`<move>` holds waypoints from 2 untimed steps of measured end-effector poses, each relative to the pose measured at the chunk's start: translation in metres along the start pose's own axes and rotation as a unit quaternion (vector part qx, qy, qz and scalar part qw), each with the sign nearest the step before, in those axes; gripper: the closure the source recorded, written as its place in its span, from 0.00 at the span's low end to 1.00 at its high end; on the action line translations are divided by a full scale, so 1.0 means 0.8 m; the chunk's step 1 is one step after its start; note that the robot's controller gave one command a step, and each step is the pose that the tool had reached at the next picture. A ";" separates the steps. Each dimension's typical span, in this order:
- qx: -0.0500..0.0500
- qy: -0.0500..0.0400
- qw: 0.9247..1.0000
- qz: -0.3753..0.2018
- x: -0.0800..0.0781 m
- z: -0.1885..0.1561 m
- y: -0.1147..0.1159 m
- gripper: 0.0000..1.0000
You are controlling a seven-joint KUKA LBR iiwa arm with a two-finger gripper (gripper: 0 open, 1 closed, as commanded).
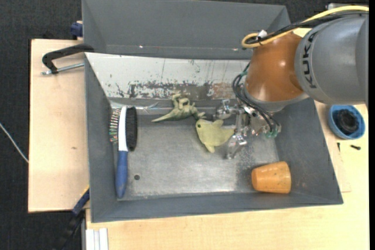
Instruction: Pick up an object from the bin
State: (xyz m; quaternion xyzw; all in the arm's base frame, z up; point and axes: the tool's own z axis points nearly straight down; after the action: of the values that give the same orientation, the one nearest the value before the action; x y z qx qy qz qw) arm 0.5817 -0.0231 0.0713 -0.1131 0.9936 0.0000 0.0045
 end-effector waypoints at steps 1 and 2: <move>-0.001 0.000 0.999 0.040 -0.007 -0.039 0.036 0.00; 0.000 0.001 0.989 0.150 -0.006 -0.043 0.018 0.00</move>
Offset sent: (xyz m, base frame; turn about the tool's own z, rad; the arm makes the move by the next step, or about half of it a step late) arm -0.0036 0.0268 0.0287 0.0816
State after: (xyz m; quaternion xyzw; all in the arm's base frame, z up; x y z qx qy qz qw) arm 0.5827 -0.0080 0.1060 0.0373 0.9993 0.0006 0.0030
